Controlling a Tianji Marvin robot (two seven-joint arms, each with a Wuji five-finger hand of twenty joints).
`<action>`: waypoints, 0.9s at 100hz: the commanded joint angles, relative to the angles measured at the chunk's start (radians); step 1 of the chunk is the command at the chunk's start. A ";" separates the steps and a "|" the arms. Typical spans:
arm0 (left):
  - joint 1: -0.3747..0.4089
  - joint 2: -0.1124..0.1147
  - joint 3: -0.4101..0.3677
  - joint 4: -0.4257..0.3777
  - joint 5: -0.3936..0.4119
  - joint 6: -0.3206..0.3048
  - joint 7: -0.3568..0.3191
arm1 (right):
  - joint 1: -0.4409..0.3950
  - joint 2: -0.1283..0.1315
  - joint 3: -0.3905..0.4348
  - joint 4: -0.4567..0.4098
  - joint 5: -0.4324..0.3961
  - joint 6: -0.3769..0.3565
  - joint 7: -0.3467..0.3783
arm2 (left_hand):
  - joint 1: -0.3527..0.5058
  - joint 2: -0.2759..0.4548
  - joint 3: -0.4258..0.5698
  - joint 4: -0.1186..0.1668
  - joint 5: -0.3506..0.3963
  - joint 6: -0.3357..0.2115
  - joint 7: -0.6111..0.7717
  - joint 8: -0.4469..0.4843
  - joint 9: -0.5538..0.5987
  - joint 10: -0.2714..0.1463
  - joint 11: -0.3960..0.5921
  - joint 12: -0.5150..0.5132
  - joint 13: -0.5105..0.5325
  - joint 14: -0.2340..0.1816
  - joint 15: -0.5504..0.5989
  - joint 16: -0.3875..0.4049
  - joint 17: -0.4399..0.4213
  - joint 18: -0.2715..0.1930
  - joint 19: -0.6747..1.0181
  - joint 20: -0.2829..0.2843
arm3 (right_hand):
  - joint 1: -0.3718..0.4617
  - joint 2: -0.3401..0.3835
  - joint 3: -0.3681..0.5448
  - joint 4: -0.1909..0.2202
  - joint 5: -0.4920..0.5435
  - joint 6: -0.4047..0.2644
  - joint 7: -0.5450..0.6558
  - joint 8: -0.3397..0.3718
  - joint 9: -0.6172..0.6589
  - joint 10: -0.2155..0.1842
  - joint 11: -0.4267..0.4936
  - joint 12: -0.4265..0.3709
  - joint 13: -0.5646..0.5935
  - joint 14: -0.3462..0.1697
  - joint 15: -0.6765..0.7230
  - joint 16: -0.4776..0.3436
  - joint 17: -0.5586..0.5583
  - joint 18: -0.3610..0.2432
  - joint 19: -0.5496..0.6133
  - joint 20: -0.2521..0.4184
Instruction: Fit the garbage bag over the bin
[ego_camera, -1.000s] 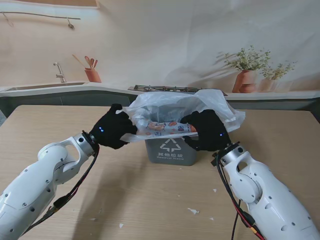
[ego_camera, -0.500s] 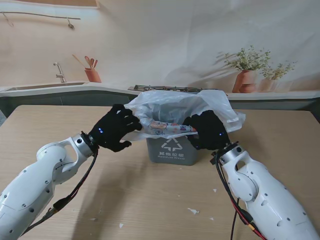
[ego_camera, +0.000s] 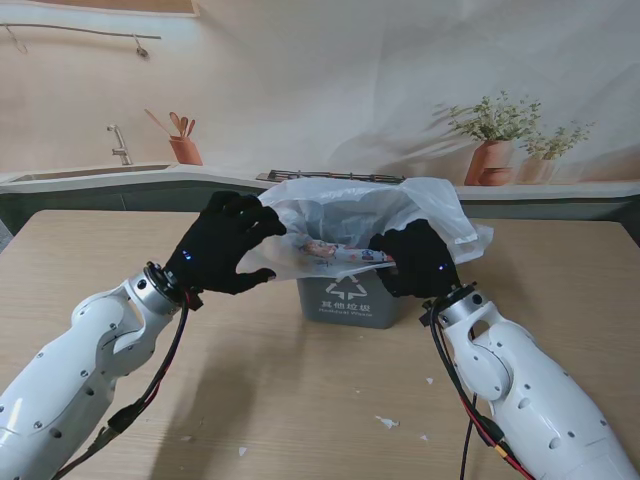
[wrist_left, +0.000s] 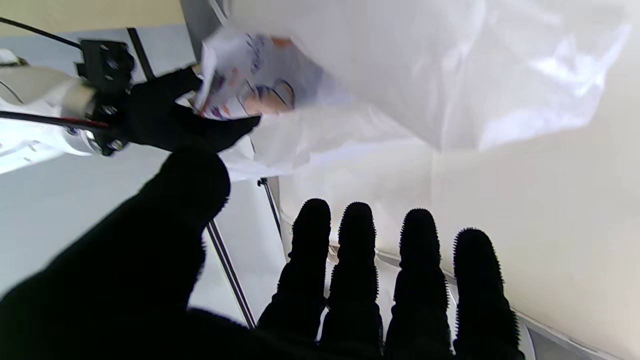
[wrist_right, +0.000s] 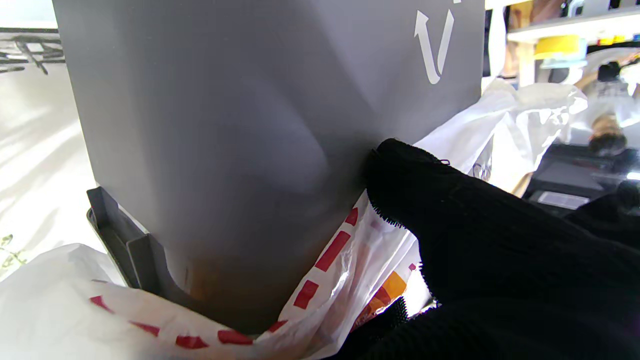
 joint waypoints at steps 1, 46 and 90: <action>-0.016 -0.013 -0.013 -0.034 -0.028 0.029 -0.046 | -0.004 -0.006 -0.002 0.004 -0.002 -0.005 0.013 | 0.006 0.049 0.007 0.030 -0.018 0.058 -0.004 0.005 -0.018 0.026 0.015 0.017 -0.011 0.018 0.016 0.017 -0.017 -0.002 0.024 0.018 | 0.060 -0.010 0.070 -0.026 0.028 -0.071 0.041 0.023 0.012 -0.025 0.026 0.013 0.031 -0.015 0.014 0.002 -0.004 0.033 0.033 0.020; -0.233 -0.034 0.091 0.063 -0.203 0.265 -0.334 | 0.005 -0.003 0.001 0.018 -0.013 -0.041 -0.003 | -0.046 0.113 -0.186 0.038 -0.110 0.207 -0.456 -0.235 -0.126 0.127 -0.269 -0.152 -0.129 0.047 -0.233 -0.100 -0.013 0.071 -0.283 -0.135 | 0.066 -0.014 0.075 -0.025 0.044 -0.093 0.041 0.036 0.019 -0.028 0.019 0.017 0.034 -0.018 0.011 -0.003 -0.001 0.032 0.033 0.021; -0.365 -0.049 0.218 0.163 -0.329 0.352 -0.458 | 0.021 -0.004 -0.009 0.032 -0.008 -0.058 -0.007 | -0.049 0.092 -0.229 0.039 0.042 0.152 -0.417 -0.212 -0.043 0.090 -0.201 -0.124 -0.112 0.030 -0.252 -0.103 -0.019 0.129 -0.473 -0.229 | 0.065 -0.006 0.071 -0.025 0.040 -0.087 0.038 0.041 0.017 -0.027 0.019 0.020 0.032 -0.018 0.012 -0.004 -0.002 0.032 0.030 0.021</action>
